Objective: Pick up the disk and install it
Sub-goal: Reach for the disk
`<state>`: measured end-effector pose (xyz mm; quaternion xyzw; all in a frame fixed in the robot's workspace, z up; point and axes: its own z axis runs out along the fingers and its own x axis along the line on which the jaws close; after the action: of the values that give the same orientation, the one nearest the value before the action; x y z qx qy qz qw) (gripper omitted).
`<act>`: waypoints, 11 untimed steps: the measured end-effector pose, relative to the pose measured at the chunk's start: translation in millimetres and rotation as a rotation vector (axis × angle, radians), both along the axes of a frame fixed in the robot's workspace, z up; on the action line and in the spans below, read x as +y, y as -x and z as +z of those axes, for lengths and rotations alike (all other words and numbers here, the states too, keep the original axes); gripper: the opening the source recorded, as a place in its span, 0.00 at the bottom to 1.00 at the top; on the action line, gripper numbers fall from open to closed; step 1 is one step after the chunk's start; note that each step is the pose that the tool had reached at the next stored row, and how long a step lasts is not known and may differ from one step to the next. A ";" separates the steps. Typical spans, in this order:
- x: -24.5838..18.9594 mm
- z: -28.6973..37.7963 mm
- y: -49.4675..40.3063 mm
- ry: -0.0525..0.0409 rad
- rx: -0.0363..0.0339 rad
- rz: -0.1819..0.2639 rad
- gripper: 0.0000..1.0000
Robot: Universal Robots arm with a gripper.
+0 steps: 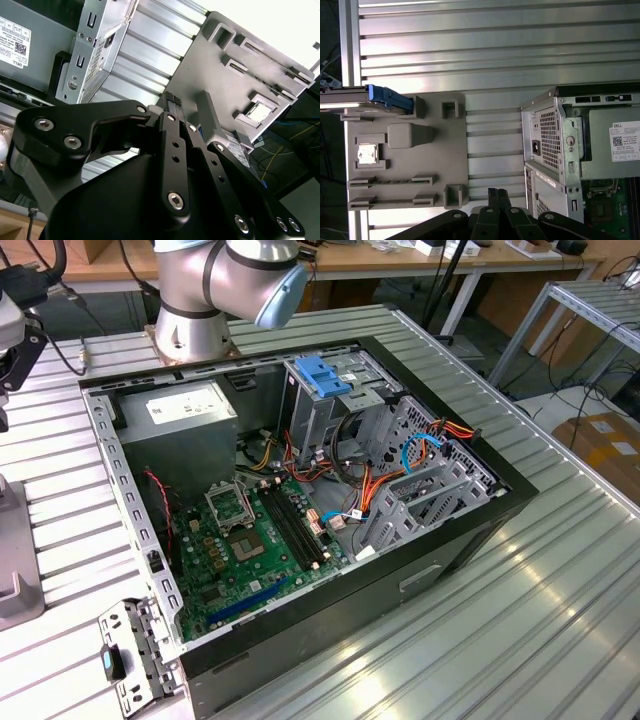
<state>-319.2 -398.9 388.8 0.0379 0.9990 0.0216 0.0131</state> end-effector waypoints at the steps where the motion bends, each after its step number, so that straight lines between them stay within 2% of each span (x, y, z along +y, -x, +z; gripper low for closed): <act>1: 0.0 0.0 0.2 0.0000 -0.0001 0.000 0.10; 11: 0.0 -0.3 2.5 0.0001 0.0000 0.000 0.10</act>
<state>-321.8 -398.9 388.4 0.0379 0.9990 0.0216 0.0131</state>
